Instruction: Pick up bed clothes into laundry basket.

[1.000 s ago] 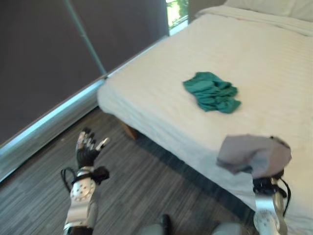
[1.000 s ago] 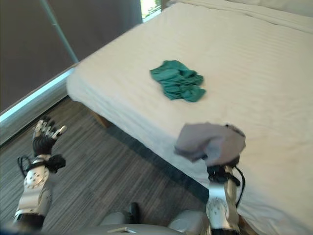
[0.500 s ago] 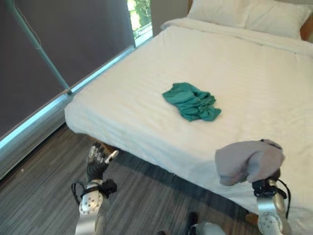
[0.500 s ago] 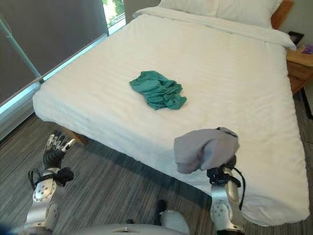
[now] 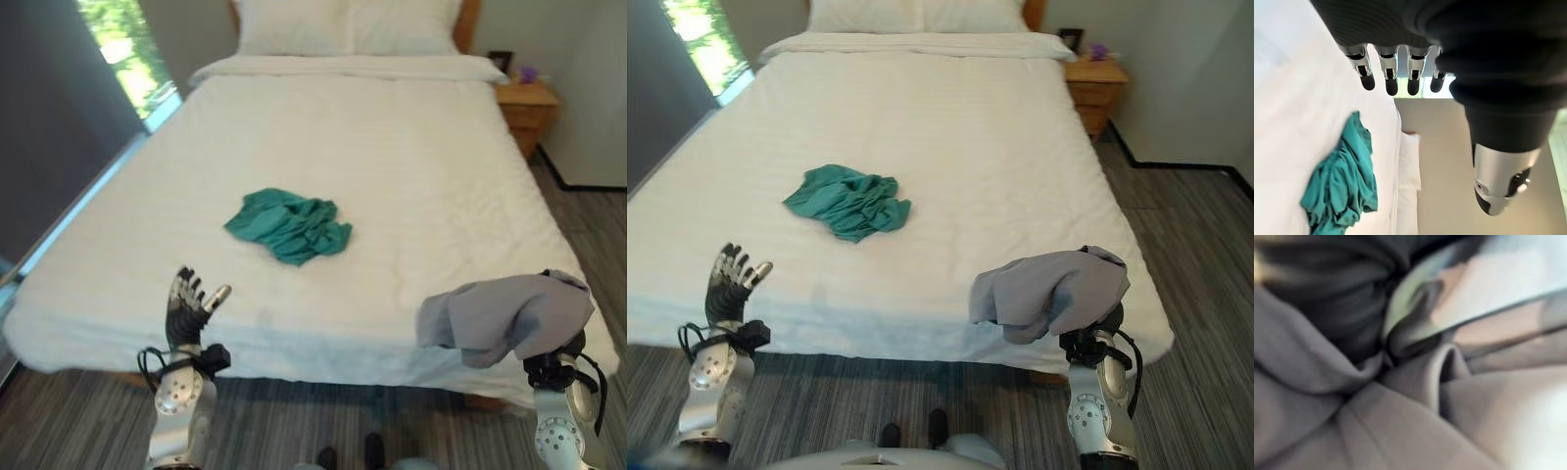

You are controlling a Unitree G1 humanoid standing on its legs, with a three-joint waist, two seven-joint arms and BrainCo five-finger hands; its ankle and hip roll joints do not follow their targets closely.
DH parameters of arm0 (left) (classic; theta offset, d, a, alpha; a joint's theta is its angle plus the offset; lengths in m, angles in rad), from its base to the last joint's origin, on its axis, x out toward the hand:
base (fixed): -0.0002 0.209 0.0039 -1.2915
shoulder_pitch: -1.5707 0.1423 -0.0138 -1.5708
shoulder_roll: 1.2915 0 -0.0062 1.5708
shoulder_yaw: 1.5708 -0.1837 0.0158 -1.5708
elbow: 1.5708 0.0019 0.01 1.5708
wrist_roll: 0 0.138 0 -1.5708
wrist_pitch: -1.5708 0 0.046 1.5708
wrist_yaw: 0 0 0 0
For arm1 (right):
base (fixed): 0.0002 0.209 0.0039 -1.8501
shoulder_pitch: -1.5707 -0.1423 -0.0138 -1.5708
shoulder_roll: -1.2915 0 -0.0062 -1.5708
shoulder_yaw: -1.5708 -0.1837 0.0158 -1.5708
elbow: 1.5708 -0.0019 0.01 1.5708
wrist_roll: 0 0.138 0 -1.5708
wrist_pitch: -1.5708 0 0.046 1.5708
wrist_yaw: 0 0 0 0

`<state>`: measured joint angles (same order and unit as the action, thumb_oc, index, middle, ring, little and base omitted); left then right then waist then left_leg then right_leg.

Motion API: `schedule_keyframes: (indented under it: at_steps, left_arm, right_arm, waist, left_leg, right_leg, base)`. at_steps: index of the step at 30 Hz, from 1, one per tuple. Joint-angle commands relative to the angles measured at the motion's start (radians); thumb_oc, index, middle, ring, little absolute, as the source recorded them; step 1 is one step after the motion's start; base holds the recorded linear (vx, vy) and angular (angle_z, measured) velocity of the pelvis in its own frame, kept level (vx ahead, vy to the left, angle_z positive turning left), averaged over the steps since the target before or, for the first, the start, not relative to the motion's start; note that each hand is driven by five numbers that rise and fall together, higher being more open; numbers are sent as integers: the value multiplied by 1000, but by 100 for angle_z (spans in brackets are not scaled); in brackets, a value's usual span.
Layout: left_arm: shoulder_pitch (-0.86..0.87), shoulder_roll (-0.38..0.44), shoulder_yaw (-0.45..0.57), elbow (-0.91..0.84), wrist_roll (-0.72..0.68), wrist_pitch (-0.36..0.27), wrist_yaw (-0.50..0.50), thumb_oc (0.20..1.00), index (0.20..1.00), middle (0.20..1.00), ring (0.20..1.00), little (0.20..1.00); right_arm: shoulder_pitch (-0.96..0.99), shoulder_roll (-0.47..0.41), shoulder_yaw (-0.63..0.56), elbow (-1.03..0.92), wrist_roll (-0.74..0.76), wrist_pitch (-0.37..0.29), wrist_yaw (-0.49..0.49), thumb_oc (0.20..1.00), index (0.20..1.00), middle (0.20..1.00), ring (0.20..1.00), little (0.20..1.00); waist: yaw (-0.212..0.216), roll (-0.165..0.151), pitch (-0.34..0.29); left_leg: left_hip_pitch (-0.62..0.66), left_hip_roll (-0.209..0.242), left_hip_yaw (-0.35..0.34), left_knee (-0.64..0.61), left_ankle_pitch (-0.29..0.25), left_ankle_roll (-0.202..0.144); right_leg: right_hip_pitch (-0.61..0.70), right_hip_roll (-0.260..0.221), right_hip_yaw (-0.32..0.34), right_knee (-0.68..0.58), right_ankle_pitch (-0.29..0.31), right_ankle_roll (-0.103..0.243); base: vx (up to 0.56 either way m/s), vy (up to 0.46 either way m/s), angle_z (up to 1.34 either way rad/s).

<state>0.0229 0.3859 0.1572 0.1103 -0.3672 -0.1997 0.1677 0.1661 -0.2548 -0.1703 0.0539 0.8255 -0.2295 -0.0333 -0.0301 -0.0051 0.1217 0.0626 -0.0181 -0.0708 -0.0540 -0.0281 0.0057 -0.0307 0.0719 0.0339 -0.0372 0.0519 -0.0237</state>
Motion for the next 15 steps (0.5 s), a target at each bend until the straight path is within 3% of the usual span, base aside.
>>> schedule_keyframes:
  at_steps: [1, 5, 7, 10, 15]
  left_arm:
    - [-116, 130, -34, 52, 101, -2, -42, 1000, 1000, 1000, 1000, 1000]
    - [-268, 219, -123, 126, 223, 53, -48, 1000, 1000, 1000, 1000, 1000]
    - [-392, 229, -201, 222, 292, 90, -35, 1000, 1000, 1000, 1000, 1000]
    - [-439, 233, -228, 256, 305, 97, -25, 1000, 1000, 1000, 1000, 1000]
    - [-673, 254, -355, 465, 409, 131, 27, 1000, 1000, 1000, 1000, 1000]
  right_arm:
    - [-27, -15, -10, -54, -18, -44, 34, 200, 200, 200, 200, 200]
    - [-48, -17, 33, -48, -44, -14, 45, 200, 200, 200, 200, 200]
    - [-41, -20, 72, -61, -57, 4, 53, 200, 200, 200, 200, 200]
    - [-37, -19, 77, -65, -59, 7, 55, 200, 200, 200, 200, 200]
    - [10, -37, 111, -78, -64, 23, 75, 200, 200, 200, 200, 200]
  waist:
    - [-20, -16, -55]
    - [-41, -4, -59]
    - [-52, -4, -65]
    - [-55, -5, -66]
    - [-98, -9, -63]
  left_leg:
    - [-5, -14, 2, -4, 47, -24]
    - [10, -13, 28, -25, 42, -16]
    - [14, -15, 39, -33, 40, -12]
    - [13, -16, 39, -33, 38, -11]
    - [6, -16, 32, -33, 23, -6]
  right_leg:
    - [87, -80, -38, -29, -21, 96]
    - [82, -77, -24, -34, -17, 108]
    - [79, -78, -5, -35, -14, 114]
    - [78, -79, -3, -35, -15, 116]
    - [72, -82, 8, -38, -25, 126]
  base:
    - [60, 81, -32]
    - [40, 58, 0]
    - [74, 80, -21]
    - [40, 42, -13]
    - [67, 62, 8]
